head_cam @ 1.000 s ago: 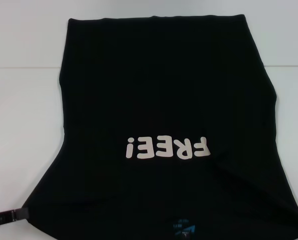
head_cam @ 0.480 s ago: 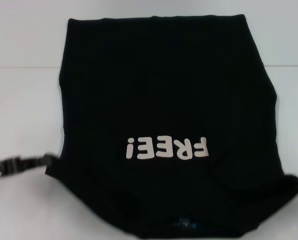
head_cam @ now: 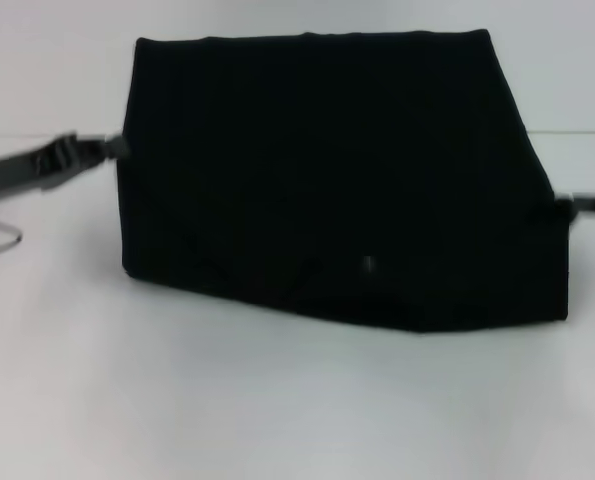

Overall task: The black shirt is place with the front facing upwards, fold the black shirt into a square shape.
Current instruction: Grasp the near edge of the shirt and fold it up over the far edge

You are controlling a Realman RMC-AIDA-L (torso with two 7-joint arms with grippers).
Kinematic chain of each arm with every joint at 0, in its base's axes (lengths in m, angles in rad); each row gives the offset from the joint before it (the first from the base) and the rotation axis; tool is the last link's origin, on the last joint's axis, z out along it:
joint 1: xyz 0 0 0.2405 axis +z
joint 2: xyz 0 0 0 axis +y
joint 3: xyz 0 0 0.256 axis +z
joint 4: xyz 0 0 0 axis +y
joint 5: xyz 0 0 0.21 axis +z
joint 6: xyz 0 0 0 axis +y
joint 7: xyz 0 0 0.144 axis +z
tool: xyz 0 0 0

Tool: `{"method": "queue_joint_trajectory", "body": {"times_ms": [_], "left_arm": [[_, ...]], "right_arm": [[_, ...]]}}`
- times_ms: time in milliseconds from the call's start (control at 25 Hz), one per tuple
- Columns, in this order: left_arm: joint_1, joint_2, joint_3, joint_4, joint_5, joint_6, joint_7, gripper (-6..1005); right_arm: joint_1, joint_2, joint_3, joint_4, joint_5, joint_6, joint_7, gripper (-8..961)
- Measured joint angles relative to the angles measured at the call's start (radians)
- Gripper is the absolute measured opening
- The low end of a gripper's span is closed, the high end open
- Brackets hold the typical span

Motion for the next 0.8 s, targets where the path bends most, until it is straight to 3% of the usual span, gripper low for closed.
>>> {"method": "queue_joint_trajectory", "body": {"times_ms": [80,200,360,440,560,800], "left_arm": [[-0.030,-0.004,0.004,-0.022,-0.030,-0.068,0.011,0],[-0.083,-0.023,0.007,-0.050,-0.069,-0.185,0.049,0],[-0.136,-0.046,0.006,-0.077,-0.085,-0.315,0.097,0],[-0.183,-0.080,0.003,-0.094,-0.131,-0.457,0.174,0],[-0.216,-0.103,0.005,-0.103,-0.189,-0.539,0.247,0],[-0.243,-0.136,0.002,-0.129,-0.332,-0.679,0.423,0]], "right_arm": [[0.049,-0.017,-0.030,0.046,0.000,0.083,0.006,10],[0.112,-0.023,-0.076,0.092,0.000,0.213,0.011,10],[0.184,-0.021,-0.146,0.133,0.000,0.400,0.044,10],[0.210,-0.021,-0.177,0.154,0.000,0.477,0.061,10],[0.242,-0.021,-0.205,0.189,0.002,0.591,0.073,10],[0.284,0.001,-0.212,0.259,0.008,0.789,0.041,10]]}}
